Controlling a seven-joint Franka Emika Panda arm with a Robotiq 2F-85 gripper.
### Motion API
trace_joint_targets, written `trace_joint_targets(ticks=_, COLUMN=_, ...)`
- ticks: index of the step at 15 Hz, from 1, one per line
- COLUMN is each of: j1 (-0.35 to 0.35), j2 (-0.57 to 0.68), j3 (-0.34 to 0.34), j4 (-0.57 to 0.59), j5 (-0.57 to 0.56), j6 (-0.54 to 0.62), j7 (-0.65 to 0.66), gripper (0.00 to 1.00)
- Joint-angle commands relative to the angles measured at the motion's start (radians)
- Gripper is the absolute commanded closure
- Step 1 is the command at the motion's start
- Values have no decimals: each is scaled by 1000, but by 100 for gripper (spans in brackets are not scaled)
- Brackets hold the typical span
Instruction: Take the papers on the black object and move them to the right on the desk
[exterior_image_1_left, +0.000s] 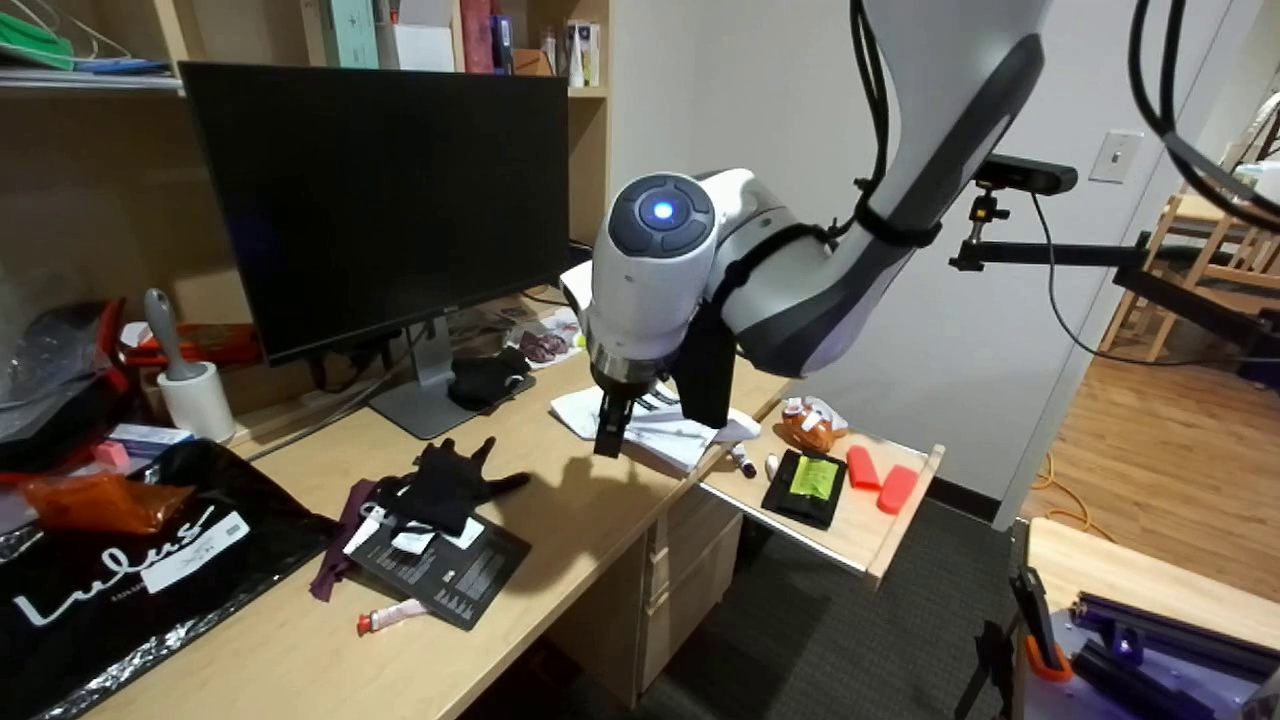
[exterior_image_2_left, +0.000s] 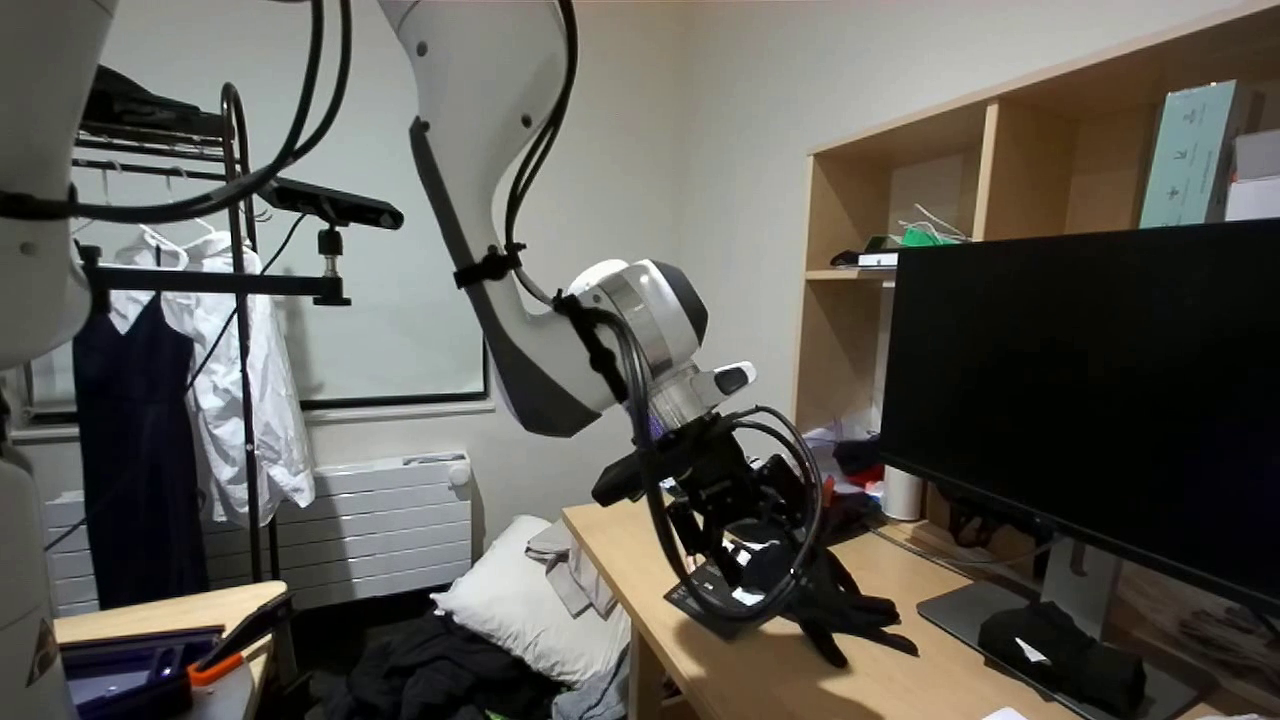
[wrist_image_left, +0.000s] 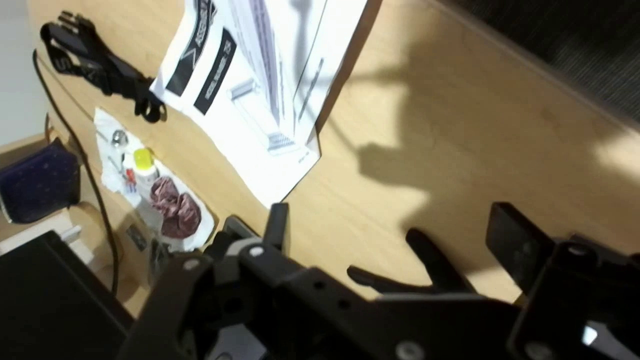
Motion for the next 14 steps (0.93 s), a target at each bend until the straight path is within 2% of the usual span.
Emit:
trace_joint_targets(ticks=1, j1=-96, j2=9, j3=109, j4=-36, j5=282, j6=-68, j7=-274, gripper=0)
trace_joint_targets(ticks=3, j1=-212, j2=0, j3=245, j4=-13, j5=454, j6=-182, j7=-422, gripper=0)
trace_joint_targets(ticks=5, j1=-239, j2=-16, j3=323, j4=50, j5=628, j6=-334, j7=-452, gripper=0)
trace_joint_targets(ticks=8, j1=-218, j2=-26, j3=360, j4=178, j5=846, j6=-515, j7=-504, gripper=0)
trace_joint_targets(ticks=9, j1=-67, j2=-44, j3=219, j4=210, j5=943, j6=-538, j7=-536, gripper=0)
trace_joint_targets(ticks=11, j1=3, j2=-43, j3=166, j4=265, j5=1015, j6=-598, j7=-521, gripper=0)
trace_joint_targets(ticks=14, j1=89, j2=-34, j3=104, j4=286, j5=1100, j6=-556, j7=-519, gripper=0)
